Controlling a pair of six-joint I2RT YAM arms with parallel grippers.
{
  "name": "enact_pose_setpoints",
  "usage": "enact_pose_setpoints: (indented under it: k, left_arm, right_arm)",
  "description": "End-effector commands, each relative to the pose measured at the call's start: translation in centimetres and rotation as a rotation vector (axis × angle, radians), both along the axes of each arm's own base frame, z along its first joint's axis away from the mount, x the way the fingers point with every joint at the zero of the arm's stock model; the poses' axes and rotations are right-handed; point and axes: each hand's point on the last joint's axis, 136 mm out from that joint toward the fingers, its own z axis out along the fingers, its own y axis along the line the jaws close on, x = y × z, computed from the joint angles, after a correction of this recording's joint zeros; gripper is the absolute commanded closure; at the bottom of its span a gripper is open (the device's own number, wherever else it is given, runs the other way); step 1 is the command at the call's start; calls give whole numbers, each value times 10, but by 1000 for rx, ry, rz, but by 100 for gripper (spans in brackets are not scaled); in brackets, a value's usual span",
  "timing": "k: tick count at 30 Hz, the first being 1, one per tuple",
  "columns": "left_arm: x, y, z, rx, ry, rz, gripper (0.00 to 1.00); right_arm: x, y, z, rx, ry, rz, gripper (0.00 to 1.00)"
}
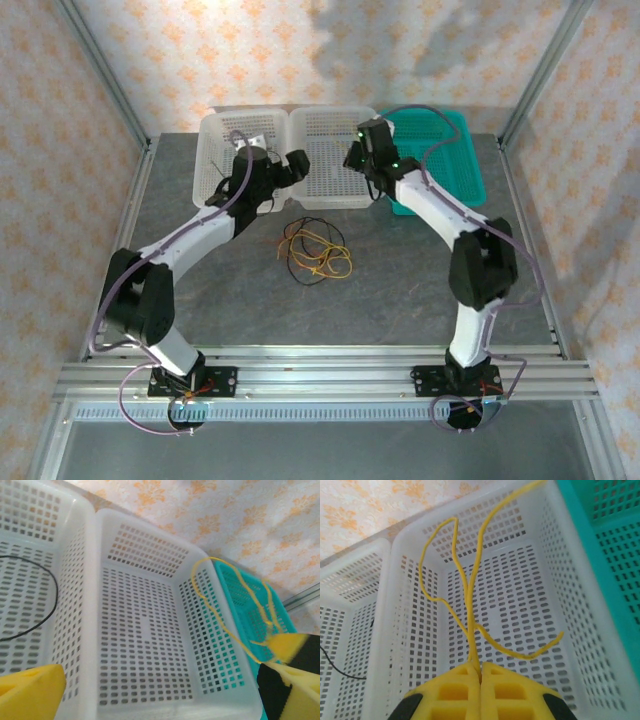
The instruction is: Untangle the cables
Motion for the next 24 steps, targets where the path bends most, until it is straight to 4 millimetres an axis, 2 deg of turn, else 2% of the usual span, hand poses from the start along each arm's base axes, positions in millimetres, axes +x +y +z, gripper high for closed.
enact_pose_setpoints:
  k: [1,8,15,18,20,24]
  left_arm:
    - [17,-2,-1,26,3,-19,1]
    - [43,-17,-18,40,40,-64,1]
    - [57,-15,-32,19,60,-51,1]
    - [57,-16,-36,23,69,-56,1]
    - [56,-15,-39,29,77,-55,1]
    - [54,-12,-46,54,94,-49,1]
  right_arm:
    - [17,10,-5,4,23,17,100]
    - [54,29,-47,15,96,18,100]
    - [77,40,-80,11,135,22,100]
    - [81,46,-92,13,151,43,93]
    - [83,47,-96,5,160,46,83]
    - [83,49,-86,10,143,62,67]
